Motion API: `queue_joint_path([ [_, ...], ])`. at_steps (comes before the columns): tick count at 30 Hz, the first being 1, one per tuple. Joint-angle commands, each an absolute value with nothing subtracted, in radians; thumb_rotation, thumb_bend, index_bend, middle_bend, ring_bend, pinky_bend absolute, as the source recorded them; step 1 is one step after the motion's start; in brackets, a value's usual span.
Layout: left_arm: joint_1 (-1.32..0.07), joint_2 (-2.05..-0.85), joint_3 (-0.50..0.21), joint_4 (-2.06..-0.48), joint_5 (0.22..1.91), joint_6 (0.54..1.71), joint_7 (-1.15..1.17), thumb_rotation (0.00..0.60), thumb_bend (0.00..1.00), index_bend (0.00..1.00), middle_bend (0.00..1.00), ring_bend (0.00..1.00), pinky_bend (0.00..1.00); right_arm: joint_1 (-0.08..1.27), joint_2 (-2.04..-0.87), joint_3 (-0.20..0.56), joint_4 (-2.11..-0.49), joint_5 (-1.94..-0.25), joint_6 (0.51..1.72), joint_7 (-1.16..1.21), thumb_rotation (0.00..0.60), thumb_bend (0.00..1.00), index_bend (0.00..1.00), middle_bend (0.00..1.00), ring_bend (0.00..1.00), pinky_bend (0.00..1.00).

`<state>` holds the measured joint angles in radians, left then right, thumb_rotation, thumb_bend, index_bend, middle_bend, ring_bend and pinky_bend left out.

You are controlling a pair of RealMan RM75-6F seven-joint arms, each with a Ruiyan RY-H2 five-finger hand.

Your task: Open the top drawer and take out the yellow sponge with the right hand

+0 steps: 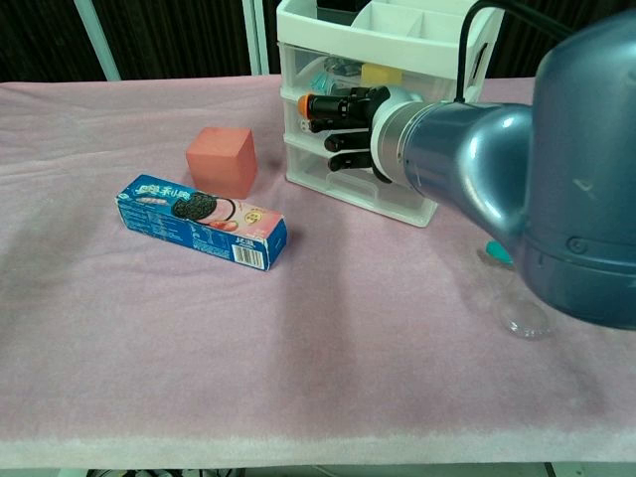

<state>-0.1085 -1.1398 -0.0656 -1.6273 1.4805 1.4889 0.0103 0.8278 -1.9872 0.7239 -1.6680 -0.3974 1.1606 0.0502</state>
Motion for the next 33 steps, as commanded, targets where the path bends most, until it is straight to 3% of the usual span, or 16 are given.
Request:
queue_joint_path([
  [1, -0.109, -1.14, -0.066, -1.627, 1.481, 1.489, 0.011, 0.6, 0.0, 0.0, 0.0, 0.0, 0.0, 0.829, -1.988, 0.725, -1.666, -0.395, 1.161, 0.049, 0.6, 0.44, 0.05, 0.79, 0.87, 0.79],
  [20, -0.11, -1.14, -0.064, -1.627, 1.482, 1.487, 0.014, 0.6, 0.0, 0.0, 0.0, 0.0, 0.0, 0.832, -1.989, 0.738, -1.658, -0.377, 1.151, 0.063, 0.6, 0.44, 0.05, 0.79, 0.87, 0.79],
  [33, -0.111, -1.141, -0.064, -1.627, 1.483, 1.486, 0.016, 0.6, 0.0, 0.0, 0.0, 0.0, 0.0, 0.829, -1.989, 0.732, -1.68, -0.368, 1.151, 0.069, 0.6, 0.44, 0.19, 0.79, 0.87, 0.79],
])
